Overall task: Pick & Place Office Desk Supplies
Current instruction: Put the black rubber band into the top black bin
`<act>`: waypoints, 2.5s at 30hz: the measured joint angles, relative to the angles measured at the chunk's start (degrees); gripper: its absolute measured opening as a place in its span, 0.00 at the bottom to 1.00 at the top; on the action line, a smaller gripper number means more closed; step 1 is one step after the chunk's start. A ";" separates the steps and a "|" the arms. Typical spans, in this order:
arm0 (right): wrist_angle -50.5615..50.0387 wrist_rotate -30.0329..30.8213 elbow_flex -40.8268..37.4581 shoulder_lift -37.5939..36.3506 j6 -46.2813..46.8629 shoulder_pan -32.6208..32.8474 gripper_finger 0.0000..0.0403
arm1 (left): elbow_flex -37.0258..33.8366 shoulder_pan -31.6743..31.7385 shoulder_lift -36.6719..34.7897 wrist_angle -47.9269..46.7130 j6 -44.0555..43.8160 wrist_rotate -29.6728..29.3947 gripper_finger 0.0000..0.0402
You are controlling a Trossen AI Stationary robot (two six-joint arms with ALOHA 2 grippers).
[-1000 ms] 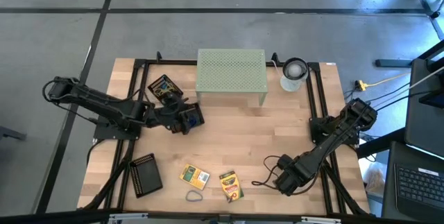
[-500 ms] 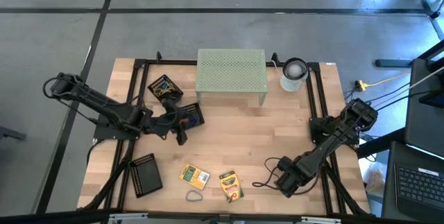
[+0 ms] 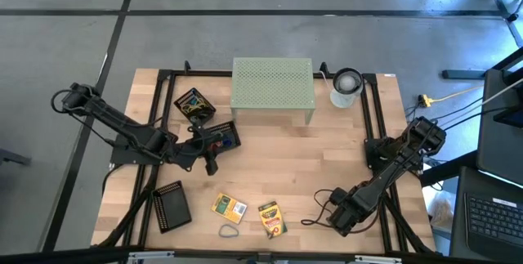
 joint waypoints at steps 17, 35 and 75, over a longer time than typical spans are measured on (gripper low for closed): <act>0.02 2.02 0.05 0.01 -1.66 -0.18 0.02 | 0.00 -0.09 0.00 0.20 0.00 -0.07 0.32; -0.26 37.43 17.02 0.12 -20.24 -2.79 0.02 | -0.02 -0.09 0.00 2.40 -0.02 -0.07 0.32; 22.00 48.09 37.06 0.44 -69.55 -17.24 0.02 | 1.07 -8.22 20.35 55.54 50.89 10.08 0.52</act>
